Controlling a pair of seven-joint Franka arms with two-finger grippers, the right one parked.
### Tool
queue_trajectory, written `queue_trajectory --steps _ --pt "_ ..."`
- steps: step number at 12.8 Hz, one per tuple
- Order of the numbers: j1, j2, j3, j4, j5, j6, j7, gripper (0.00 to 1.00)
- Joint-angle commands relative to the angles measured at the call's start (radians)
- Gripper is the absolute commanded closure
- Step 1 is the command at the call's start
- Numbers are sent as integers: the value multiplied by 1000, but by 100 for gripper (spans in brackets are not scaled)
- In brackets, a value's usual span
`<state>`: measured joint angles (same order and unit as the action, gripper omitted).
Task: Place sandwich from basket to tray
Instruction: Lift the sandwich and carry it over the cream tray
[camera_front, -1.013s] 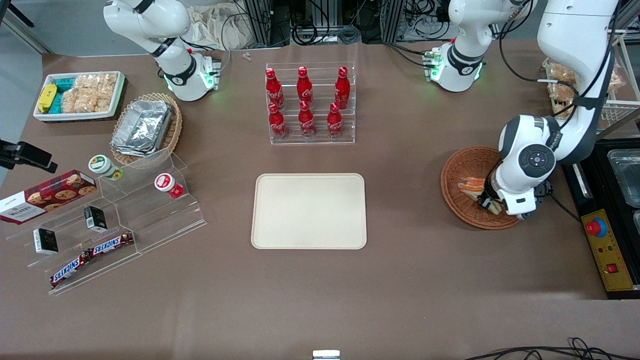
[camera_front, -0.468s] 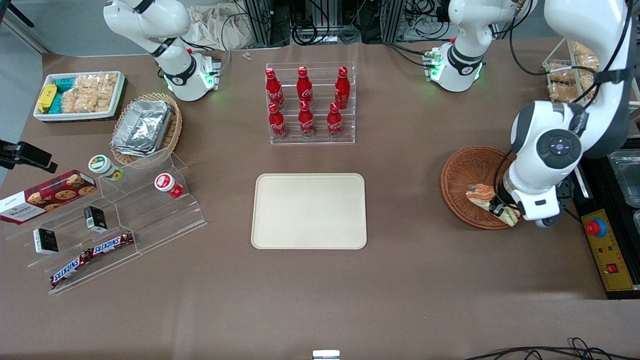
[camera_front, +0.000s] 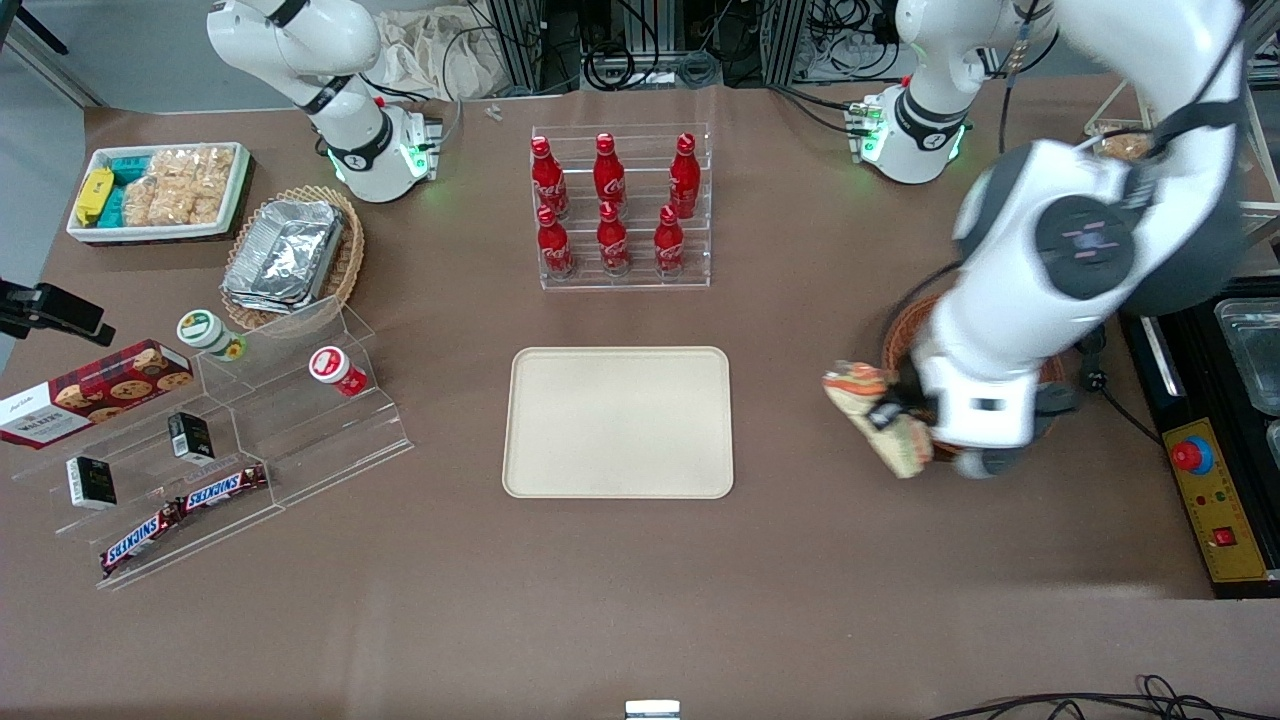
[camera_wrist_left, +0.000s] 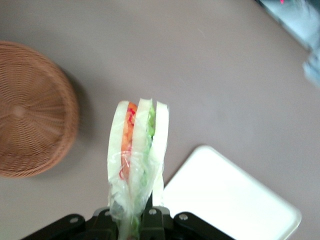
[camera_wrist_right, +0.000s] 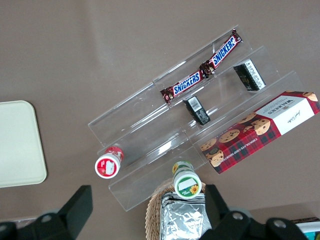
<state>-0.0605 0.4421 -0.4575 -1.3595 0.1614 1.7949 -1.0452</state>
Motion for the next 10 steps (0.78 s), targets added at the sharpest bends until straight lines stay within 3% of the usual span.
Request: queue_trajectory --steps 1,5,9,10 --pt "-141 139 3 65 33 76 83 100" --pt "-268 321 7 62 196 242 79 100" --pt "-318 438 8 63 302 270 50 99" --pt "-317 443 8 65 302 270 50 82"
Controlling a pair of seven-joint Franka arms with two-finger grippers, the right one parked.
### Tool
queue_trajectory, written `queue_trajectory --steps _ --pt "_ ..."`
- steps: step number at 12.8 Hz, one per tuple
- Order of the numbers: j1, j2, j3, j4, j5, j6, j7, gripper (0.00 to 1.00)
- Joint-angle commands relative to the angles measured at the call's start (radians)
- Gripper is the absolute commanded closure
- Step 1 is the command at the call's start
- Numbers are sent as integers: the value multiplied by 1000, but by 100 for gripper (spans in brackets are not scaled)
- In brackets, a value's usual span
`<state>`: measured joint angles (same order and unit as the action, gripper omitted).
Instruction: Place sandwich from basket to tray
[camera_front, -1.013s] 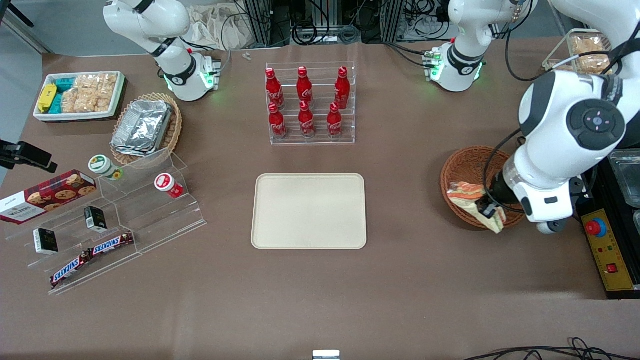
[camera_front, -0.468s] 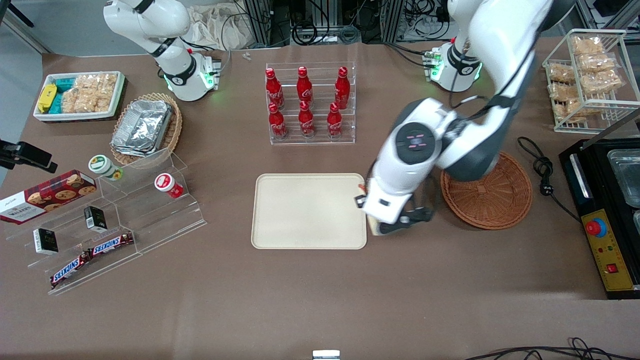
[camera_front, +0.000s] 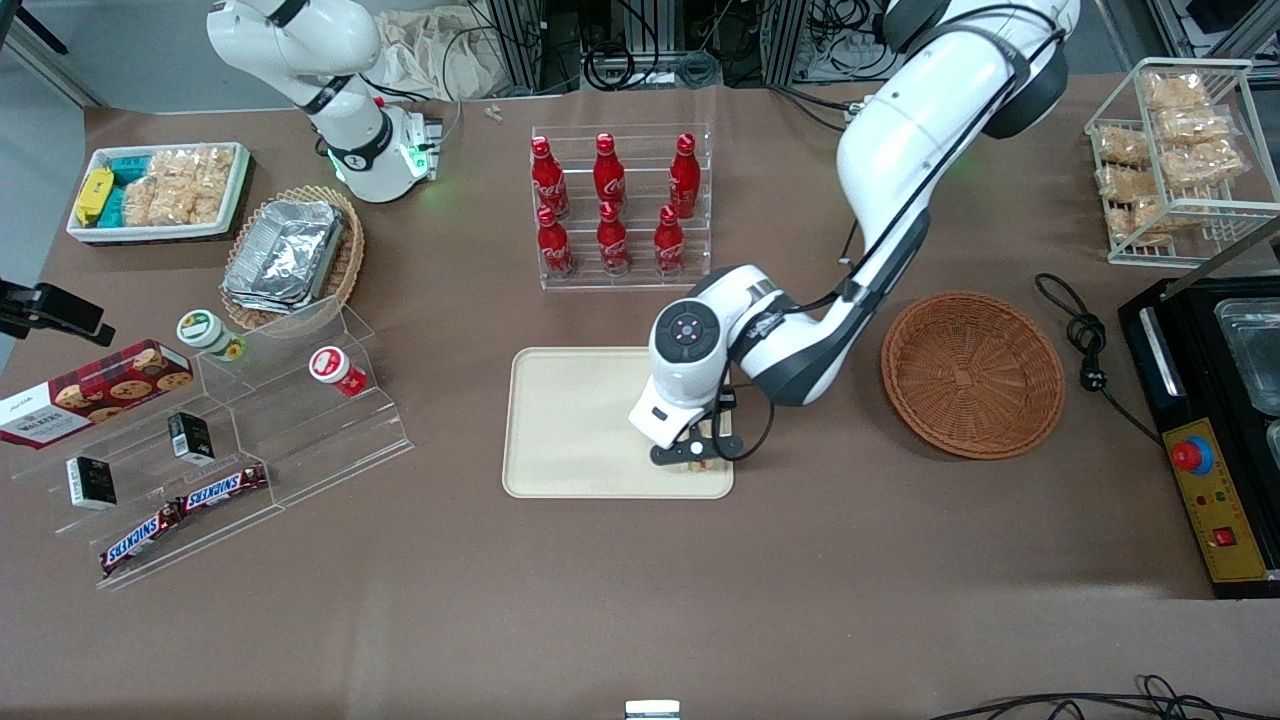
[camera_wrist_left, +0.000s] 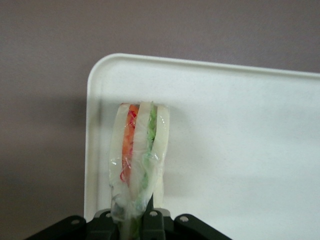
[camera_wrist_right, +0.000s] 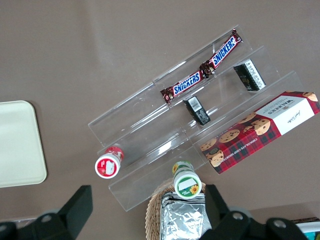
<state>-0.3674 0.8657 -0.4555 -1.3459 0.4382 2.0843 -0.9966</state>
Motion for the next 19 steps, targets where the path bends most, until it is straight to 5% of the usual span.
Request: queue_trajectory --steps 1,2,6,10,14,19 --pt "-10 21 8 50 25 -20 0 48" --pt "-10 21 8 50 27 -20 12 1" --pt "2 -31 8 51 30 -39 1 0" --pt "108 -210 0 37 -1 -252 23 0" --pt "295 -436 1 -22 -223 -357 188 0" --pt "462 -632 3 -198 -306 -385 344 1"
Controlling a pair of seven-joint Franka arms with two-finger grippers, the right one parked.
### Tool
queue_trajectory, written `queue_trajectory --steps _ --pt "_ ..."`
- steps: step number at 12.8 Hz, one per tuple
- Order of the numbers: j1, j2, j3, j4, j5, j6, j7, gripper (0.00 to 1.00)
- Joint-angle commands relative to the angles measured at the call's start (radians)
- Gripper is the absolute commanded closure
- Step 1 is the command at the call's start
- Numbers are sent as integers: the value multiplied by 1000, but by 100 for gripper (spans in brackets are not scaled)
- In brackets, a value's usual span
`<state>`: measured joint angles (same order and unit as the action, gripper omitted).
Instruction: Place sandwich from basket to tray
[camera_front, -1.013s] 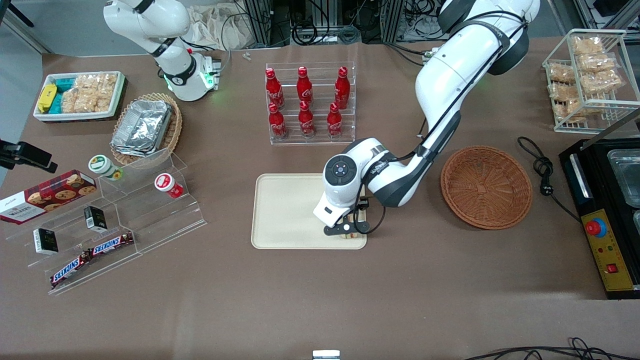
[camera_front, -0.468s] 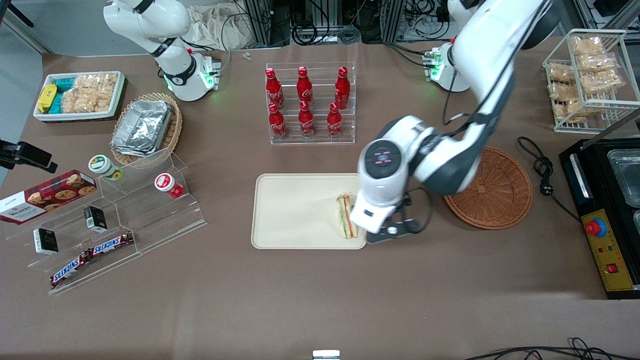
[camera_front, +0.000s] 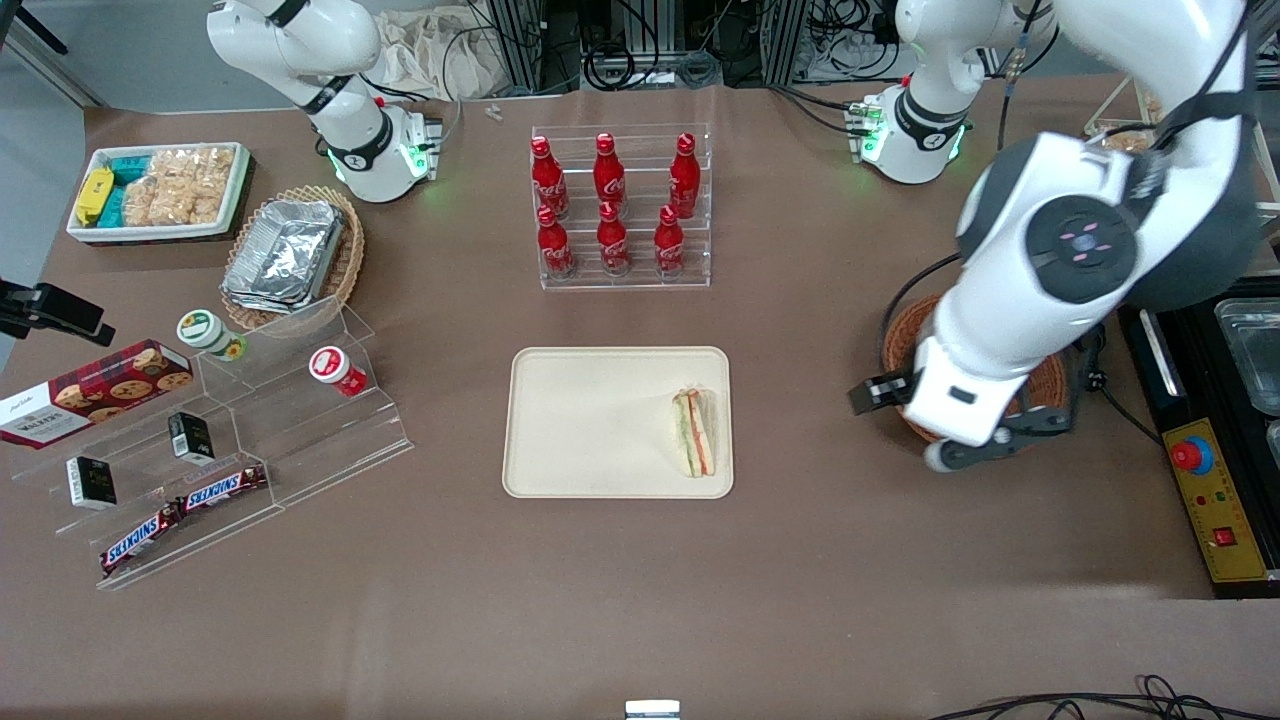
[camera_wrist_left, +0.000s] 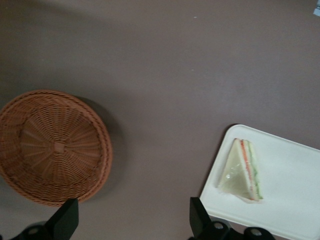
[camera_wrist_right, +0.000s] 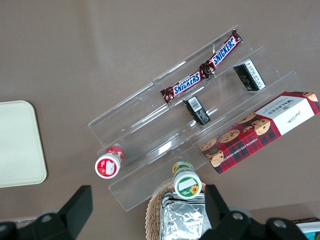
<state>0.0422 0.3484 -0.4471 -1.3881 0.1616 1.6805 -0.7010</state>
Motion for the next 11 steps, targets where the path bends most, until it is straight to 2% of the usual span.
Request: queue_trajectory --steps 1,2,3,5,6,11 --pt "88 -170 -4 -229 -42 37 93 1" --pt "108 -228 2 -297 -71 62 169 1" --pt "98 -289 49 -361 -106 71 258 1" --pt "-51 -363 257 -434 -137 65 377 1" --pt "-71 -374 292 -445 -137 61 400 1" --pt "-50 -306 300 -341 -155 -4 478 1"
